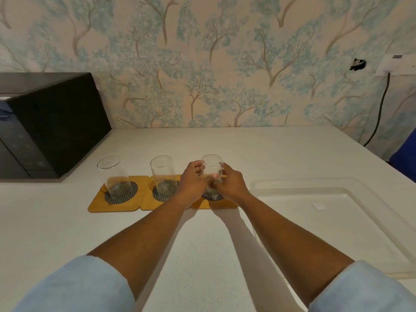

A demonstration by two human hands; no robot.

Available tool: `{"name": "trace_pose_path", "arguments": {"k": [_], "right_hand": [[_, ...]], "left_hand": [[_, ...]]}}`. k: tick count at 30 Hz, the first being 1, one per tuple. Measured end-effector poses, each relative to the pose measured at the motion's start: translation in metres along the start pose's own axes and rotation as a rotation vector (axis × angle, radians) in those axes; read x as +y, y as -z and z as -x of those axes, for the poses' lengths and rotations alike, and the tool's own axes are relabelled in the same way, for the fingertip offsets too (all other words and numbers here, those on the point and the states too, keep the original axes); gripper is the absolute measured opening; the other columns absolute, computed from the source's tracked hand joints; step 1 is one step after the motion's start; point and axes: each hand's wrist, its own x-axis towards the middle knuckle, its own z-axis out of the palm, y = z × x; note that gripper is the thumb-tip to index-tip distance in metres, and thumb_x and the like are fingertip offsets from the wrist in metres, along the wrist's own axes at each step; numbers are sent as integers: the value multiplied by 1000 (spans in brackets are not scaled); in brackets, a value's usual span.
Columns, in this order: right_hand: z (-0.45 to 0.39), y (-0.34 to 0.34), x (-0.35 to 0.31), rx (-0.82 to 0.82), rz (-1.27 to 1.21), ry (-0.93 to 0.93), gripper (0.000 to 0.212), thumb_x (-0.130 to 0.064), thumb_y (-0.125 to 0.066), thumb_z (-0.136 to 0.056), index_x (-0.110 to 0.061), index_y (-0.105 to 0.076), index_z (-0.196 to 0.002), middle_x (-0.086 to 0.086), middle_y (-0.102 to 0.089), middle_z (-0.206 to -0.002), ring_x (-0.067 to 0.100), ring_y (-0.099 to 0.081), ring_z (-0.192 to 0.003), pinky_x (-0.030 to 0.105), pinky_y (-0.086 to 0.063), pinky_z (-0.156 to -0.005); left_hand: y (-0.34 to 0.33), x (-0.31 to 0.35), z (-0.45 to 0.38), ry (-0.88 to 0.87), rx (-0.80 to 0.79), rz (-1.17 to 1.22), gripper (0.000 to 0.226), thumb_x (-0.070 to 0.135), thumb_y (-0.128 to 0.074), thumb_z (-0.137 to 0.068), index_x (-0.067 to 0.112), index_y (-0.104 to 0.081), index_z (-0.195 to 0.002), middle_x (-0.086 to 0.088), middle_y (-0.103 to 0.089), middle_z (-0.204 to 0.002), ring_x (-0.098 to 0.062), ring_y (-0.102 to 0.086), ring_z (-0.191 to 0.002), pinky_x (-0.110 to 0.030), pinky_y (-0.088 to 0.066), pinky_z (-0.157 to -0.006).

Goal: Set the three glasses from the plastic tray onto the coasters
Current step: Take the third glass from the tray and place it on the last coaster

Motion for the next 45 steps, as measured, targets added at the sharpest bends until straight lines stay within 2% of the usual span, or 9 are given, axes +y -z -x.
{"name": "trace_pose_path", "arguments": {"k": [3, 10, 17, 20, 25, 29, 35, 40, 45], "right_hand": [[0, -1, -1, 10, 21, -5, 77, -29, -76, -79, -6, -39, -143, 17, -59, -132, 33, -60, -116, 30, -48, -86], [4, -1, -6, 97, 18, -9, 65, -32, -77, -75, -5, -48, -127, 14, -63, -121, 19, -56, -92, 25, -47, -67], [24, 4, -18, 174, 97, 70, 59, -34, -69, -84, -8, -47, -132, 13, -56, -131, 30, -54, -119, 28, -43, -86], [36, 4, -21, 162, 190, 128, 59, -32, -62, -89, -8, -43, -138, 12, -51, -140, 30, -49, -128, 38, -46, -98], [59, 0, -20, 142, 508, 211, 61, -43, -43, -96, -9, -33, -147, 11, -27, -159, 27, -23, -147, 42, -28, -117], [76, -3, -21, 218, 602, 244, 58, -42, -35, -98, -9, -36, -145, 12, -23, -161, 29, -19, -148, 44, -19, -119], [96, -11, -16, 154, 600, 336, 53, -39, -34, -99, -10, -41, -142, 11, -28, -159, 29, -20, -148, 43, -18, -120], [107, -17, -9, 147, 582, 356, 54, -38, -31, -100, -11, -37, -146, 10, -27, -160, 26, -17, -149, 42, -18, -121], [114, -23, 1, 62, 605, 299, 58, -40, -20, -103, -14, -17, -154, 5, -7, -164, 20, 2, -152, 38, 0, -123]], "left_hand": [[-1, 2, 0, 13, -9, 23, 75, 23, -83, -79, 13, -44, -142, -8, -52, -147, -20, -49, -134, -40, -42, -112], [2, 6, 4, 19, 4, -2, 82, 26, -82, -79, 14, -39, -148, -9, -46, -153, -22, -44, -139, -41, -38, -115], [11, 11, 20, -13, 29, -103, 62, 41, -60, -95, 17, -41, -148, -9, -46, -153, -23, -46, -138, -39, -40, -111], [16, 9, 32, -46, 28, -283, 56, 44, -45, -101, 19, -39, -150, -8, -46, -153, -25, -45, -139, -40, -38, -110], [21, 5, 57, -134, 6, -685, 58, 44, -32, -104, 15, -30, -154, -10, -34, -160, -30, -36, -144, -45, -35, -111], [23, 2, 76, -198, 2, -862, 55, 39, -28, -105, 12, -28, -154, -8, -22, -165, -26, -26, -150, -46, -36, -113], [27, -7, 96, -252, 22, -956, 53, 34, -26, -105, 10, -29, -152, -10, -24, -163, -29, -24, -149, -43, -37, -110], [32, -17, 104, -257, 38, -1037, 56, 33, -22, -106, 6, -21, -155, -12, -16, -166, -28, -10, -153, -41, -21, -120], [33, -24, 113, -254, 16, -1068, 58, 33, -19, -106, 5, -14, -157, -13, -7, -167, -27, -1, -154, -40, -10, -122]]}}
